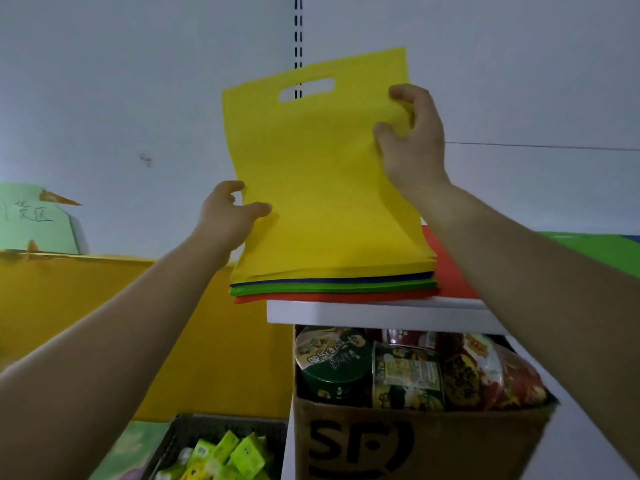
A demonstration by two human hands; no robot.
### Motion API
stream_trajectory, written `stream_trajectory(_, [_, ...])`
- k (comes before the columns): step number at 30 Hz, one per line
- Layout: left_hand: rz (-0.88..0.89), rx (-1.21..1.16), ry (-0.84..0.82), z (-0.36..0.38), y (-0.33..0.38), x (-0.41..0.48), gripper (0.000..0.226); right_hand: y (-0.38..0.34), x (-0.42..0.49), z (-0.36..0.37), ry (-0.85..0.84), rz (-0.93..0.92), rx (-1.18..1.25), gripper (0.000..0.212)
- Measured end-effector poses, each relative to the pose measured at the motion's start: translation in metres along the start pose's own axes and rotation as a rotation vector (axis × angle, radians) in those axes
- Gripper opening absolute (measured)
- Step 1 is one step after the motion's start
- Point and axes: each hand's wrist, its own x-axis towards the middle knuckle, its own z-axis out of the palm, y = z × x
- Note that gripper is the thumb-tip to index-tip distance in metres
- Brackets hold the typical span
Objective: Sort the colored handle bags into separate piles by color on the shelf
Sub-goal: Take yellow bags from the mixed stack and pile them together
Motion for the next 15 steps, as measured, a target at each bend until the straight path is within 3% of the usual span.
stream_trajectory(5, [0.121, -0.241, -0.113, -0.019, 0.002, -0.014, 0.03, -0.021, -0.007, -0.014, 0.116, 0.01, 0.042, 0.039])
stream_trajectory(15, [0.34, -0.356, -0.173, -0.03, 0.023, -0.04, 0.048, -0.065, -0.025, -0.051, 0.28, -0.085, -0.067, 0.037])
